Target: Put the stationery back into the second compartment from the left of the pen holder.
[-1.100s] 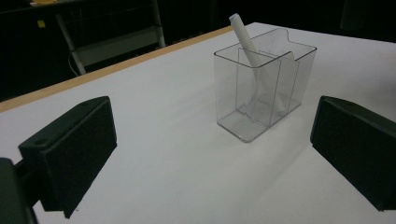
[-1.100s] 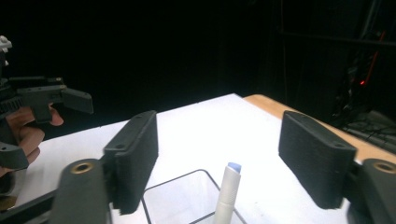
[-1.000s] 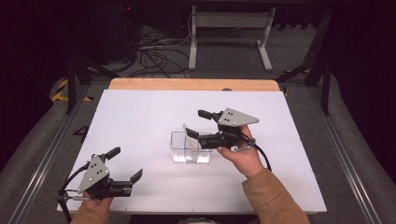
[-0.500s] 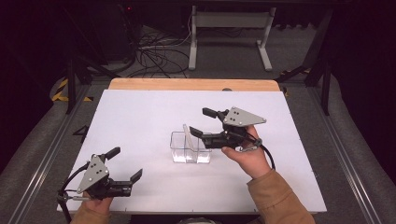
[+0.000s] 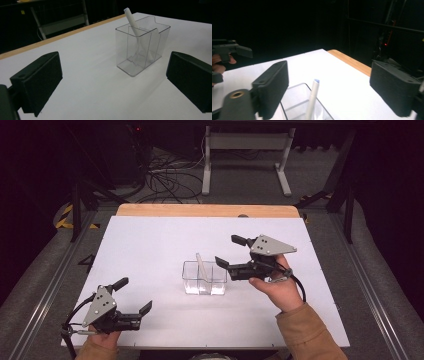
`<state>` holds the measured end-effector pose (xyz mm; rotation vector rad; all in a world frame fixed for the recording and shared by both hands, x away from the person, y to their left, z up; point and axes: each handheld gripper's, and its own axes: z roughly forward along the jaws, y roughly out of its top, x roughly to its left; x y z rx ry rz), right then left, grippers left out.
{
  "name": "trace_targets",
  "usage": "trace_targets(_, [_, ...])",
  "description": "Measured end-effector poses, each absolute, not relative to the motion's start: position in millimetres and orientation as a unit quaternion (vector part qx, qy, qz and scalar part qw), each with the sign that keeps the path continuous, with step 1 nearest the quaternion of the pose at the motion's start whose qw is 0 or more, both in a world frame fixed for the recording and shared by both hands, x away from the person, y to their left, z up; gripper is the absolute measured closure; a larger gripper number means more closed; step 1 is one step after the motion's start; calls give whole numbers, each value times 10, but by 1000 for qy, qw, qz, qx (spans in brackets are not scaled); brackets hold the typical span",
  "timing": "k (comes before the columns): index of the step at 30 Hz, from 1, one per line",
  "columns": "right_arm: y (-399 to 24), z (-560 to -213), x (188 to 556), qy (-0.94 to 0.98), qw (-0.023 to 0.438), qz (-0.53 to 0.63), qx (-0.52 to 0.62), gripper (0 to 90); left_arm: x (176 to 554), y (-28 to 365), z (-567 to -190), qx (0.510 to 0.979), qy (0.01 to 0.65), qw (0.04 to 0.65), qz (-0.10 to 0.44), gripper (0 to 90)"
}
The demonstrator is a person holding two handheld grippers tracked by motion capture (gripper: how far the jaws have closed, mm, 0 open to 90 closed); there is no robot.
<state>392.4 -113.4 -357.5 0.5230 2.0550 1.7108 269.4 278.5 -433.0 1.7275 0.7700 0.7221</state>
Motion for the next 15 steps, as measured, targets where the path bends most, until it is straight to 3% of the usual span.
trace_targets(6, [-1372, -3661, 3894, 763, 235, 573, 184, 134, 2693, 2783, -4330, 724, 322, 529, 303, 12])
trace_targets(15, [-1727, -3922, 3792, 742, 241, 575, 247, 120, 2691, 2778, -4329, 724, 323, 528, 303, 12])
